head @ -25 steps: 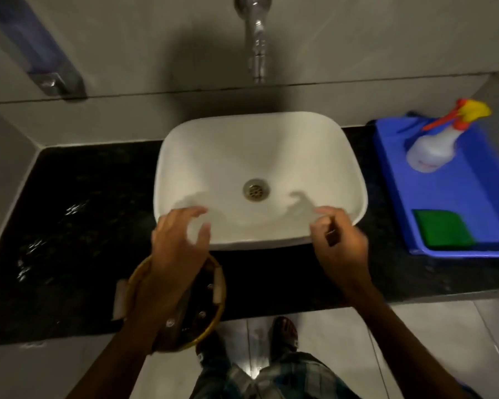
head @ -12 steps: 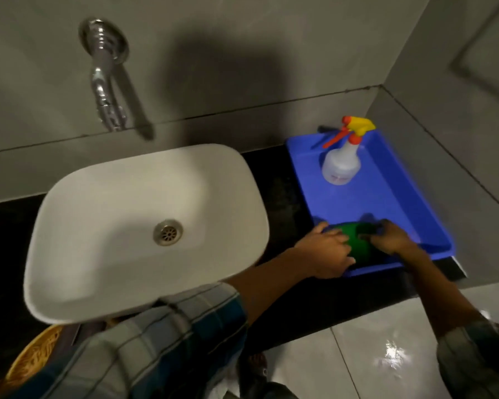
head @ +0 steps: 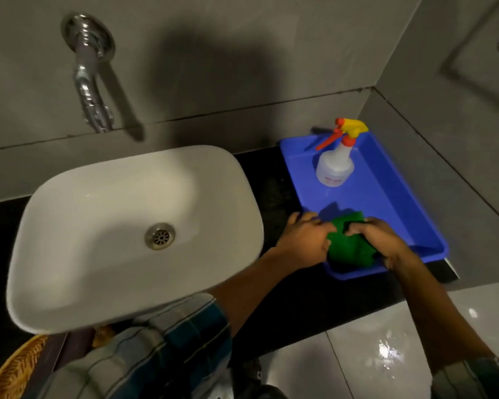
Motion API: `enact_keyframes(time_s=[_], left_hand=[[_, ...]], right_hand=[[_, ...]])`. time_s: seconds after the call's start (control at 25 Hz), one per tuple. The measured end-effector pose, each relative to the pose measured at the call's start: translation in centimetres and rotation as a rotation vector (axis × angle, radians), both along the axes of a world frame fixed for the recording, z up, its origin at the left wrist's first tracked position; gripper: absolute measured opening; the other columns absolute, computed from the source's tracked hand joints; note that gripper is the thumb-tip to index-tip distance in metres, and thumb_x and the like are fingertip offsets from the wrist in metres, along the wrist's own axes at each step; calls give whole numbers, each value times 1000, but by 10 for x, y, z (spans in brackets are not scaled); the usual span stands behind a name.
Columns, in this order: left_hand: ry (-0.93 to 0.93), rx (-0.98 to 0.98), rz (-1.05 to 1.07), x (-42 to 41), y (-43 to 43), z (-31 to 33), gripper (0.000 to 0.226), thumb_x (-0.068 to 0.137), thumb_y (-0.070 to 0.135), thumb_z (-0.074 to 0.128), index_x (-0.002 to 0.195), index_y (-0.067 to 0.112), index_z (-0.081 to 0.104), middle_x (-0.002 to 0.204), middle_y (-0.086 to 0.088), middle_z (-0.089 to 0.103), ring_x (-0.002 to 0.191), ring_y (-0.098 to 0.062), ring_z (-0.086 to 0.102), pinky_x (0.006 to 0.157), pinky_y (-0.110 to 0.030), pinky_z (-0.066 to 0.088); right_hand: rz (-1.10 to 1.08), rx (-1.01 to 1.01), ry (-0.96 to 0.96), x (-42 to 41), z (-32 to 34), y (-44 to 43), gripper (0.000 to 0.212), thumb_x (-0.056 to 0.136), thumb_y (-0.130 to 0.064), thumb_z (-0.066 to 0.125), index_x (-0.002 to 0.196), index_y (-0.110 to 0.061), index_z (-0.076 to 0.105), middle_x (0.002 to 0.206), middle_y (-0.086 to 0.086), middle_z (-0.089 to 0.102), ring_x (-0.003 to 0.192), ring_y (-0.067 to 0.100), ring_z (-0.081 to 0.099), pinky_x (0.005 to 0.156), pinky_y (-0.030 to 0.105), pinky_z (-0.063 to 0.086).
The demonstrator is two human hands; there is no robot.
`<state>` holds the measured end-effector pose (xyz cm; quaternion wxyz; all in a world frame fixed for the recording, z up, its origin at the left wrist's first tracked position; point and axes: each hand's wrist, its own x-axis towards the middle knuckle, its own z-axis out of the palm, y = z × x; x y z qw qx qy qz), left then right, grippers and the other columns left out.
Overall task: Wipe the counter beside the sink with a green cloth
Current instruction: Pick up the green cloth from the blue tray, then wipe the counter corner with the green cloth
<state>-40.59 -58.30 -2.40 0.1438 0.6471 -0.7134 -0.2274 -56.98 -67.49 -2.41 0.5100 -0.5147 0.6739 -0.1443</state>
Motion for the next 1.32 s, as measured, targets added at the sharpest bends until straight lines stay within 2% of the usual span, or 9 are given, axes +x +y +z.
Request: enact_keyframes(time_s=[0.08,0.24,0.36,0.6,0.72,0.84,1.0,1.12,1.32], left_hand=[[225,-156,236,37,27,18,46,85,30,63,128,16,55,130,-11,61,128,-28,49,107,-41,36],[848,68,577,119,97,76,80,67,61,71,135,28,45,125,-2,65,114,-16,61,98,-32,47],[1052,-69,626,185,176,107,53,69,48,76,117,30,61,97,0,76,90,-13,72,81,-27,56],[873,-339,961,314,397,81,57,75,25,78,126,31,54,112,0,67,99,-13,67,86,-29,58],[845,-389,1223,363,508,38,57,77,11,74,114,49,51,111,6,63,97,-11,66,77,-21,57],[746,-286,1467,404,595,0,56,81,-2,68,124,29,52,117,-17,64,103,-31,65,86,-42,57],[431,-117,1606,443,651,-34,55,81,-4,63,132,12,50,125,-21,60,114,-38,59,99,-49,48],[-45,-127,1574,452,662,-49,49,83,6,55,132,7,52,133,-23,53,122,-42,49,103,-49,42],[-185,161,1295,445,637,-94,86,87,67,35,152,15,14,162,-15,9,150,-31,4,122,-47,6]], right_hand=[[-3,18,-247,22,33,22,35,73,-9,62,106,2,66,93,21,69,81,34,67,68,36,55],[82,175,-813,98,111,85,35,45,-16,59,74,-10,78,76,11,77,69,26,74,60,33,62],[217,174,-905,184,138,146,42,49,-16,58,88,-5,70,85,13,73,79,27,70,70,34,61],[578,122,-700,365,102,330,19,85,-4,55,83,-21,63,76,8,76,68,21,71,50,28,55],[794,126,-571,445,53,427,11,87,-9,65,92,-18,62,94,22,73,79,33,73,60,45,62],[992,162,-314,512,8,512,28,84,-17,72,104,-10,55,111,20,67,97,34,69,80,56,58],[1148,105,-162,559,-30,568,39,83,-29,71,112,-12,52,112,14,65,94,26,67,78,38,59],[1099,-263,11,575,-46,539,47,89,-36,61,125,-8,49,124,19,60,114,34,58,95,38,48],[914,-667,436,572,-84,432,62,96,-38,44,145,-2,31,155,22,26,145,36,18,116,53,22]])
